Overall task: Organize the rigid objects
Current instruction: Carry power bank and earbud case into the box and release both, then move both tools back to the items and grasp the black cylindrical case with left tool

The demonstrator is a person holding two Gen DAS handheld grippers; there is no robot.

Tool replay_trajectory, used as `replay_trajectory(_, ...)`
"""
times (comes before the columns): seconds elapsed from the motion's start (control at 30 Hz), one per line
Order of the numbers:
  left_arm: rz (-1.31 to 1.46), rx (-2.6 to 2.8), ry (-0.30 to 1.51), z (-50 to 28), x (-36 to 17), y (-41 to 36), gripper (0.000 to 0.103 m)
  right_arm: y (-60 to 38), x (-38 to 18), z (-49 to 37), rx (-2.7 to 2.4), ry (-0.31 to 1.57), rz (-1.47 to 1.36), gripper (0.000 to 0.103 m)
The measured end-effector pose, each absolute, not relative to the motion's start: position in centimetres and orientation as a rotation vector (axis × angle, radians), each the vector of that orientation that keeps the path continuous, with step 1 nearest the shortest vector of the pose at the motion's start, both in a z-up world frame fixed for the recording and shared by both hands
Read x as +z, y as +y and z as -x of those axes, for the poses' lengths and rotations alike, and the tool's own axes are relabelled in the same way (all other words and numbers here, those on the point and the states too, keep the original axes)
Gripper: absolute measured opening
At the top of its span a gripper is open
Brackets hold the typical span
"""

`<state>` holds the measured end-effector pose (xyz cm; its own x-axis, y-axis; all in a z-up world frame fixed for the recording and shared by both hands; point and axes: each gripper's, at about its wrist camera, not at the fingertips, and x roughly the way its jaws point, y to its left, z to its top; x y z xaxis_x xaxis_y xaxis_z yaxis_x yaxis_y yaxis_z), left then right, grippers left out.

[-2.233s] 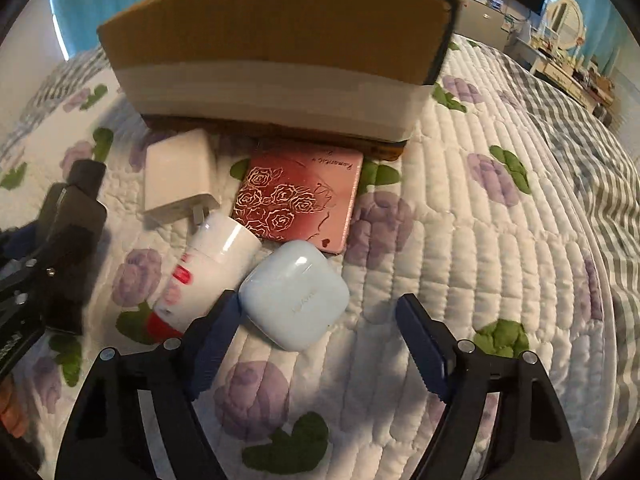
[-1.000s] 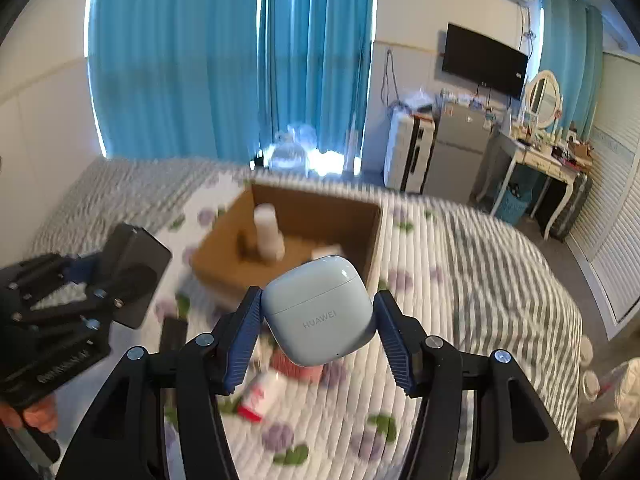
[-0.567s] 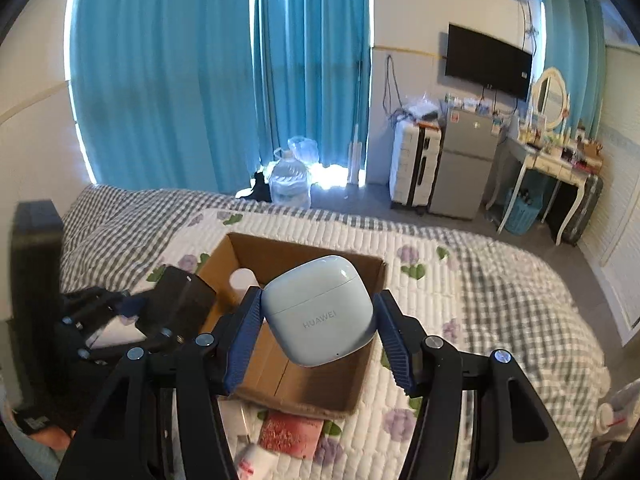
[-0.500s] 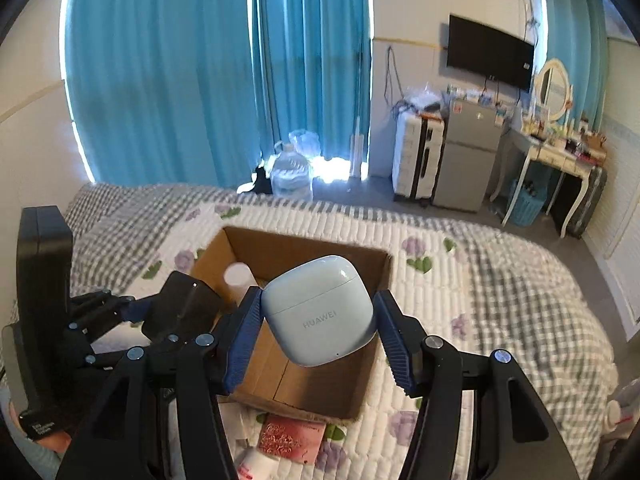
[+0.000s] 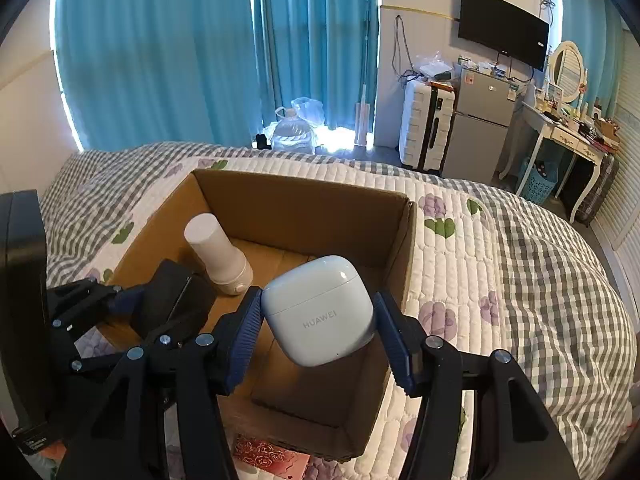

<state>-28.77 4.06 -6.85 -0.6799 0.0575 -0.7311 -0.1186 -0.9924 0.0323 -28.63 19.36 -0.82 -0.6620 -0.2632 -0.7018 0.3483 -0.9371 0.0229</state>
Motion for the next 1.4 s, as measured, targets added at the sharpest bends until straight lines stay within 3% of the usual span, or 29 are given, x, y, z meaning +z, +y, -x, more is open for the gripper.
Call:
replay_trajectory(0.03, 1.188, 2.798, 0.109, 28.8, -6.6, 4.0, 0.051, 19.5, -0.6, 28.6, -2.590, 0.149, -1.062, 0.056)
replay_trajectory(0.1, 1.130, 2.816, 0.094, 28.2, -5.3, 3.9, 0.069, 19.6, -0.3, 28.5, -2.591, 0.137, -1.058, 0.056)
replay_trajectory(0.13, 1.110, 2.826, 0.091, 28.0, -4.6, 3.9, 0.070, 19.7, -0.1, 28.4, -2.592, 0.134, -1.054, 0.056)
replay_trajectory(0.6, 1.095, 2.891, 0.108, 25.2, -3.4, 1.7, 0.071, 19.1, -1.6, 28.3, -2.573, 0.091, -1.140, 0.057)
replay_trajectory(0.63, 1.088, 2.893, 0.109, 24.8, -3.1, 1.6, 0.071, 19.1, -1.6, 28.3, -2.579, 0.090, -1.149, 0.059)
replay_trajectory(0.7, 1.062, 2.912, 0.104, 24.0, -2.2, 1.2, 0.071, 19.0, -0.9, 27.9, -2.611, 0.100, -1.140, 0.081)
replay_trajectory(0.87, 0.932, 2.959, 0.067, 20.9, 1.9, 0.3, 0.071, 19.5, 3.5, 25.3, -2.680, 0.107, -1.047, 0.082)
replay_trajectory(1.0, 0.786, 3.015, 0.062, 17.4, 6.1, -0.2, 0.077, 20.0, 8.0, 22.2, -2.732, 0.096, -0.949, 0.092)
replay_trajectory(1.13, 0.704, 3.036, 0.033, 14.2, 9.2, -0.7, 0.079, 20.6, 11.9, 17.9, -2.749, 0.108, -0.884, 0.096)
replay_trajectory(1.27, 0.658, 3.043, 0.051, 11.6, 10.6, -0.9, 0.081, 20.7, 13.3, 14.6, -2.762, 0.147, -0.860, 0.103)
replay_trajectory(1.4, 0.675, 3.014, 0.062, 9.6, 9.8, -0.9, 0.082, 20.2, 12.3, 11.6, -2.782, 0.197, -0.871, 0.103)
